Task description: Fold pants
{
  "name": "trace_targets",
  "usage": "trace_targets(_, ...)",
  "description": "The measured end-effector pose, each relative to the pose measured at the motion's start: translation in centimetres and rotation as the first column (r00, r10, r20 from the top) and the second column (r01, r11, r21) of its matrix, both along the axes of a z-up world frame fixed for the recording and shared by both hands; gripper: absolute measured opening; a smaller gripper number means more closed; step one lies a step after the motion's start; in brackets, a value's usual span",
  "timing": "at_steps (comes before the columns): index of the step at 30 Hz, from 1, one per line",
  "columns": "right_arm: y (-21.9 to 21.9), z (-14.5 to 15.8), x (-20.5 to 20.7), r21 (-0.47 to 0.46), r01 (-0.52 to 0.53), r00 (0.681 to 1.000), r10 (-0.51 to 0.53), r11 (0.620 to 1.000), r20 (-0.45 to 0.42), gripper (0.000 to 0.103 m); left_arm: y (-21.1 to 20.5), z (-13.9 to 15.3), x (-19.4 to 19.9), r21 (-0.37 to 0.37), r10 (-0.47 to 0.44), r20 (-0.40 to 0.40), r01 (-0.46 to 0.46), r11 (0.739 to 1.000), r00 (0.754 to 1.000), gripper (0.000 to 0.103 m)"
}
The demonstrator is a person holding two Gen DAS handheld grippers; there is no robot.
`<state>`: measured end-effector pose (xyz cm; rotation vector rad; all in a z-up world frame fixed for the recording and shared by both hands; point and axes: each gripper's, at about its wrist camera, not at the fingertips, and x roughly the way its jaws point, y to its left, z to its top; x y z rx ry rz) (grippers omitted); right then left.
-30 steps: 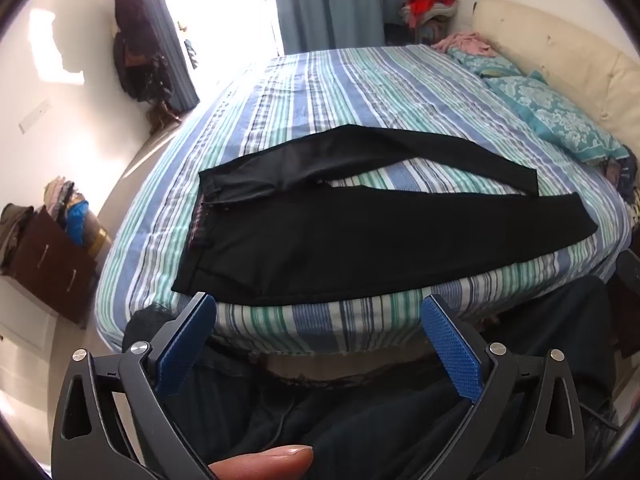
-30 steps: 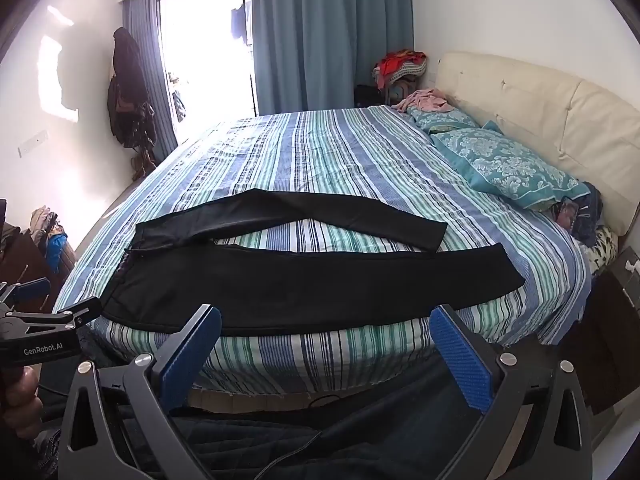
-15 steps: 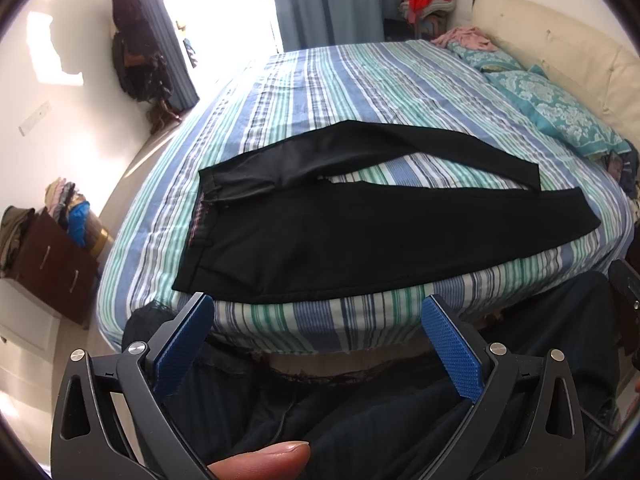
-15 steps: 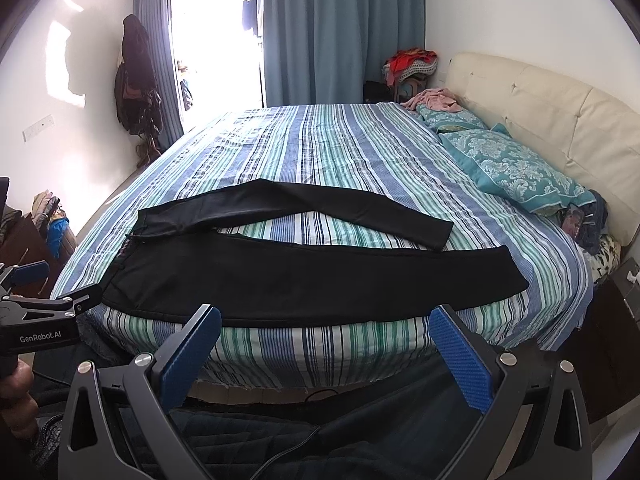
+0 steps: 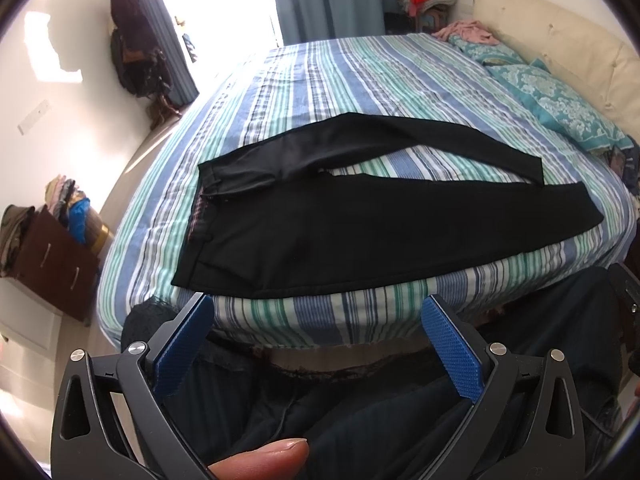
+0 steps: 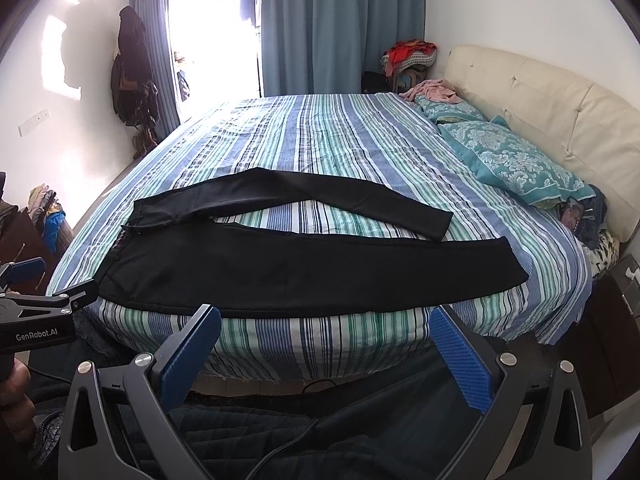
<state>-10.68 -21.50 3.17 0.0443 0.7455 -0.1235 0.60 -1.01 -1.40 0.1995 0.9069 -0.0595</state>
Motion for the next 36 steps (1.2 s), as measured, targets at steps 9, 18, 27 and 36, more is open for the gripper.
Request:
trace_targets(9,0.3,-0.4,0.5,-0.009,-0.010,1.000,0.010,1.000,-0.020,0.103,0.2,-0.3,0.3,0.000,0.001,-0.008,-0.001,1.000,1.000,0.103)
trace_targets(18,0.4,-0.7,0.7,-0.011,-0.012,1.000,0.012,1.000,-0.029,0.103,0.2,-0.7,0.7,0.002,-0.001,-0.023,0.001,1.000,1.000,0.103)
trace_targets(27,0.5,-1.3,1.4,-0.008,-0.021,0.998,0.021,1.000,-0.054,0.103,0.1,-1.1,1.0,0.010,-0.002,-0.039,0.002,1.000,0.999,0.103)
trace_targets(36,1.0,-1.9,2.1,-0.010,-0.027,0.997,0.026,1.000,-0.077,0.103,0.3,-1.6,1.5,0.010,-0.002,-0.060,0.002,1.000,0.998,0.103)
